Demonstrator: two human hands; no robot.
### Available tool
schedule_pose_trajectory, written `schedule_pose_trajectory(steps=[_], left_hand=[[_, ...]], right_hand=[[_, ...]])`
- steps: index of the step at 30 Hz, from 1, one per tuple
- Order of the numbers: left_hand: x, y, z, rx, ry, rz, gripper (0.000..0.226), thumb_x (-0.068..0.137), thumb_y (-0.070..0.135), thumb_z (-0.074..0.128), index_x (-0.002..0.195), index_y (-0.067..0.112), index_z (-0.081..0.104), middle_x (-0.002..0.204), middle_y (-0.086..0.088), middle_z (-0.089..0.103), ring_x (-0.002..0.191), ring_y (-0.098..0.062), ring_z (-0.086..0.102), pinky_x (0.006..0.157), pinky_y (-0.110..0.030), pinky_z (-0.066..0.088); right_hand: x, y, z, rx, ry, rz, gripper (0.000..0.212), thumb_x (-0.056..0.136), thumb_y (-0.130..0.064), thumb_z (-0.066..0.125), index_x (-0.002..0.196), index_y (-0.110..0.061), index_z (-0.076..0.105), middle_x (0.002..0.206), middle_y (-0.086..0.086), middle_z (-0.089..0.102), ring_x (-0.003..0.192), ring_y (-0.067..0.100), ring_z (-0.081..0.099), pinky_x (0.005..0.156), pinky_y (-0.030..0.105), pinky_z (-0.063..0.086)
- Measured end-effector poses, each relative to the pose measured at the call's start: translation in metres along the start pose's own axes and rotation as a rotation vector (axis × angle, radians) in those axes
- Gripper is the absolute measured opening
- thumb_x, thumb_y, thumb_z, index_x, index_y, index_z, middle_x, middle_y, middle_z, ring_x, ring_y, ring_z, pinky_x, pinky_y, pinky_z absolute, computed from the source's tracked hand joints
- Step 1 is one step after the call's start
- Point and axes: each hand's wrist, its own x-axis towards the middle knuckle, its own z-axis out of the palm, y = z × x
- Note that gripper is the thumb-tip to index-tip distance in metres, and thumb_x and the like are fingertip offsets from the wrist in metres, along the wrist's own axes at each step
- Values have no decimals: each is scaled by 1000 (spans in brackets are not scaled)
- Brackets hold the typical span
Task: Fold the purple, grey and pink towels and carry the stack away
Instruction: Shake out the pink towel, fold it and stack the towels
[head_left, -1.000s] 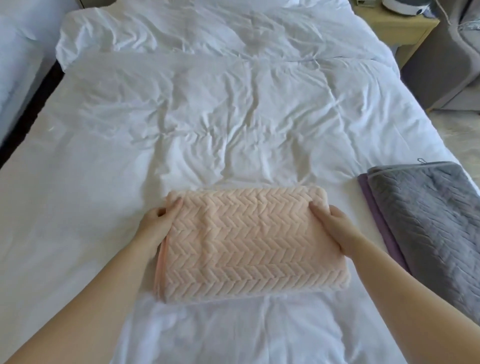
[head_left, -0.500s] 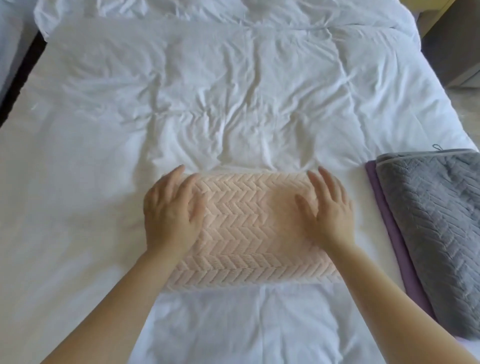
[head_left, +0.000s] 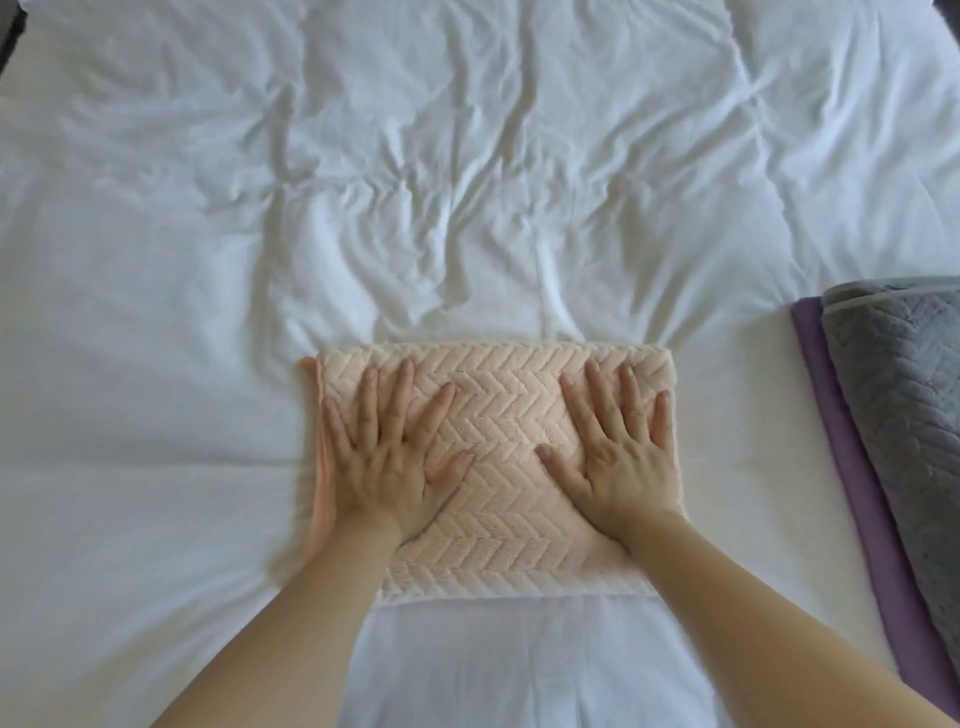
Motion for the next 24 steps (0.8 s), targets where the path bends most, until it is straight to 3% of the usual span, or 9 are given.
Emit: schedule_pose_trajectory(steps=[8, 14, 19, 22, 24], left_hand=[[5, -3, 16, -15, 69, 6, 74, 82, 70, 21, 149, 41, 9, 161, -3, 2, 147, -34, 2, 109, -68, 2], [7, 3, 15, -10, 21, 3, 73, 83, 71, 16, 149, 41, 6, 161, -2, -1, 147, -35, 3, 109, -69, 4], [6, 1, -6, -10, -31, -6, 75, 82, 76, 9, 149, 44, -4, 161, 2, -11, 147, -29, -9, 112, -64, -1], [-5, -4, -26, -128, 65, -48, 81, 83, 75, 26, 151, 35, 11, 162, 1, 6, 148, -24, 1, 116, -55, 3], [-9, -8, -38, -213, 100, -197, 82, 83, 71, 37, 151, 30, 18, 161, -2, 10, 147, -26, 7, 115, -55, 7]], right_hand=[[8, -2, 6, 13, -18, -2, 75, 83, -78, 0, 145, -41, -18, 156, -13, -20, 145, 20, -21, 116, 54, -7], [12, 3, 12, 8, -13, 0, 76, 83, -78, 2, 147, -40, -16, 157, -12, -16, 145, 20, -19, 116, 54, -5], [10, 9, 2, 122, 11, -52, 73, 85, -77, 5, 147, -42, -11, 158, -16, -14, 145, 16, -18, 116, 49, -10], [2, 15, -13, 290, 105, -29, 65, 89, -70, 15, 148, -46, -1, 158, -19, -7, 146, 10, -13, 116, 47, -11], [-1, 19, -22, 391, 134, 104, 63, 89, -69, 20, 145, -51, -2, 157, -20, -9, 145, 8, -14, 117, 45, -8]])
